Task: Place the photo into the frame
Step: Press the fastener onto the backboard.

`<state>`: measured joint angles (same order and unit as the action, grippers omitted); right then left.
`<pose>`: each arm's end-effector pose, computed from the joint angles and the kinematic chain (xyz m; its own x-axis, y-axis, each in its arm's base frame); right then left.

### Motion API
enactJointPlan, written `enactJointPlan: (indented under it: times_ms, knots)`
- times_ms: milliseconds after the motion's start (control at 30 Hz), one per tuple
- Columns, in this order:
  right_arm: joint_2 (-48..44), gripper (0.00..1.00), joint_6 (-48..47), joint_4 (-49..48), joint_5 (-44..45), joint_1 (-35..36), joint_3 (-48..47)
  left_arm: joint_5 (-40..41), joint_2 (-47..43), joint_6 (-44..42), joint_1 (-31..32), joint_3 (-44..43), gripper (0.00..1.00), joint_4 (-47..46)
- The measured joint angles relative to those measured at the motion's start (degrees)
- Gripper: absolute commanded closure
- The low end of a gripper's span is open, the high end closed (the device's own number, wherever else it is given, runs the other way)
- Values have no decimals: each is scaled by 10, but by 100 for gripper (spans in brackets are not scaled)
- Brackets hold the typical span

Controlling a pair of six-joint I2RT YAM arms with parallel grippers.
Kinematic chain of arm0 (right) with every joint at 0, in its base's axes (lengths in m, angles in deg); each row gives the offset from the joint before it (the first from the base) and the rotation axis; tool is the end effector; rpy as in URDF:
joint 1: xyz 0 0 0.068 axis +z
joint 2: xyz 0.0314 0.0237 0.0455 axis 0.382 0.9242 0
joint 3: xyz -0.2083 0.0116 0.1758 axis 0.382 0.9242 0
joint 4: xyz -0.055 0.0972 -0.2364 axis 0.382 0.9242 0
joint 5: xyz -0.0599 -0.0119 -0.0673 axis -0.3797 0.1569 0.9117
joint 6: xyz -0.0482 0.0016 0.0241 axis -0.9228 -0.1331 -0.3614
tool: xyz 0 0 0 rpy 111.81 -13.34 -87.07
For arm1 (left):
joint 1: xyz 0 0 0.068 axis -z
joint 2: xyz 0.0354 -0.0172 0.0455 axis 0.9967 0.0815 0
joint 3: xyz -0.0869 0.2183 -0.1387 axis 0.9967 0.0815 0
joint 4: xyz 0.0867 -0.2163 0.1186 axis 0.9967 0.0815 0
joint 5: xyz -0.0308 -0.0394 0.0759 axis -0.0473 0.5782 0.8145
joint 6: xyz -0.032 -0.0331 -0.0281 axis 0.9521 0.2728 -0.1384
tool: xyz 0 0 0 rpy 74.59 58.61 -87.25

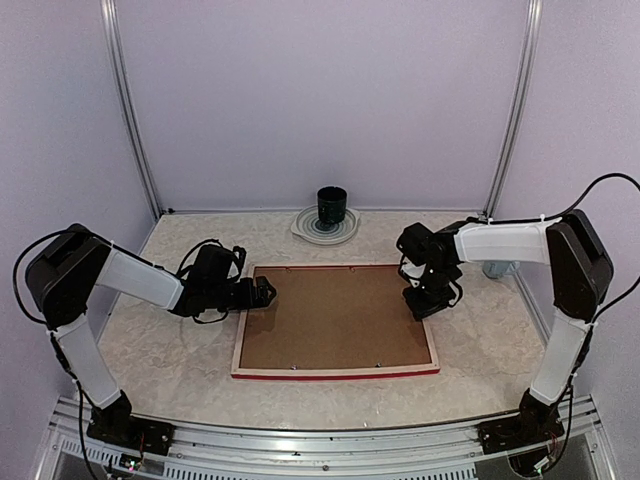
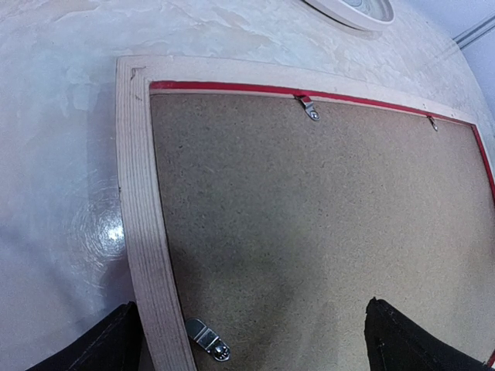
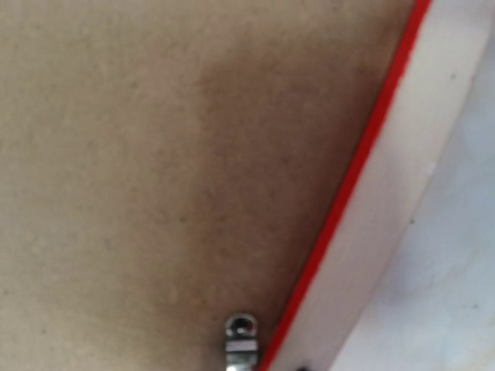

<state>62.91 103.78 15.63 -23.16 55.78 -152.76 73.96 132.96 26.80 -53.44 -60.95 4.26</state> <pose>0.2851 0.1835 0.1721 -0.9422 -0.2907 -0.1666 -0.2870 0.9568 -0.0461 0.2846 -0.1788 0.1257 -0.7605 -0.1331 -0.6356 0.1881 0.8917 -0.4118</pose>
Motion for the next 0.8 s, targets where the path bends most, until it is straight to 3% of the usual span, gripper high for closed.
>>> enactJointPlan:
  times_ms: [167,433,800]
  knots:
    - [0,65,1,4,14,0,-11,0,0,0,0,0,1,0]
    - [0,63,6,5,35,0,-21,0,0,0,0,0,1,0]
    - [19,70,5,-10,43,0,-5,-1,0,0,0,0,1,0]
